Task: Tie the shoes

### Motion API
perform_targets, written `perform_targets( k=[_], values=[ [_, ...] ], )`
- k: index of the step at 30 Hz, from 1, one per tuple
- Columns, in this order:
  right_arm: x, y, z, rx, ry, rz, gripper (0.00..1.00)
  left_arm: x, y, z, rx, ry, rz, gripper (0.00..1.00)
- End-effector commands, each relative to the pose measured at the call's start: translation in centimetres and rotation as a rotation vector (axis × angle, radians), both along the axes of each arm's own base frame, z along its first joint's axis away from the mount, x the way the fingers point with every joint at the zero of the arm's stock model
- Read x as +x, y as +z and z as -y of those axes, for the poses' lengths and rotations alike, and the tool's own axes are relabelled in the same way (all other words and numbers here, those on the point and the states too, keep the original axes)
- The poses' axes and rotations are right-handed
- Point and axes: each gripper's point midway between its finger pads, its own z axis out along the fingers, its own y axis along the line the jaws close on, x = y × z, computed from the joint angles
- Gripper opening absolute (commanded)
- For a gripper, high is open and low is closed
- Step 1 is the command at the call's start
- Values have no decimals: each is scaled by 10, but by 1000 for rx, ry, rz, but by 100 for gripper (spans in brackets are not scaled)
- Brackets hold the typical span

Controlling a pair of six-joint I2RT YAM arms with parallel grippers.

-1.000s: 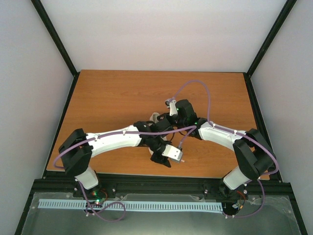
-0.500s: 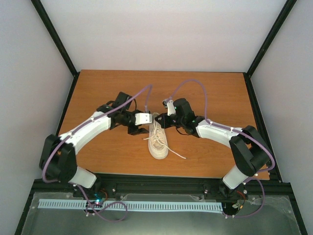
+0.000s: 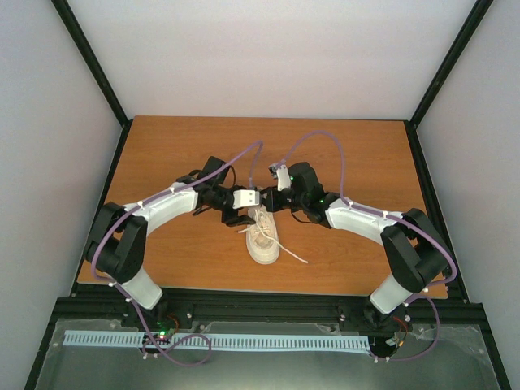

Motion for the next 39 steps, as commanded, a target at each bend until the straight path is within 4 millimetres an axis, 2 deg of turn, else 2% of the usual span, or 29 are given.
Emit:
perform_targets(
  k=[1, 5, 10, 14, 16, 19, 26, 28, 31, 34, 36, 39],
  values=[
    [6, 11, -5, 52, -7, 14, 3, 4, 4, 16, -59, -31, -20, 56],
    [6, 8, -6, 52, -2, 5, 3, 21, 1, 20, -50, 37, -31, 40],
    [5, 5, -7, 52, 1, -7, 3, 14, 8, 28, -100, 14, -101, 39],
    [5, 6, -7, 52, 3, -6, 4, 15, 5, 28, -91, 22, -103, 22],
    [4, 7, -8, 50, 8, -8, 8, 15, 3, 27, -86, 22, -108, 15],
    [4, 9, -5, 28, 9, 1, 20, 14, 2, 26, -82, 24, -109, 2],
    [2, 36, 22, -36, 9, 85, 46, 23, -1, 23, -78, 87, -73, 1],
    [0, 35, 36, -72, 16, 91, 51, 25, -1, 23, -79, 103, -71, 1],
    [-3, 25, 55, -74, 29, 64, 52, 26, -1, 23, -79, 106, -77, 1],
    [-11, 8, 62, -86, 89, 40, 52, 26, -1, 23, -78, 106, -84, 1],
    [-19, -6, 59, -93, 152, 25, 46, 26, -1, 23, -78, 107, -87, 1],
    [-21, -25, 49, -74, 210, -24, 26, 27, -1, 23, -73, 107, -92, 1]
  ],
)
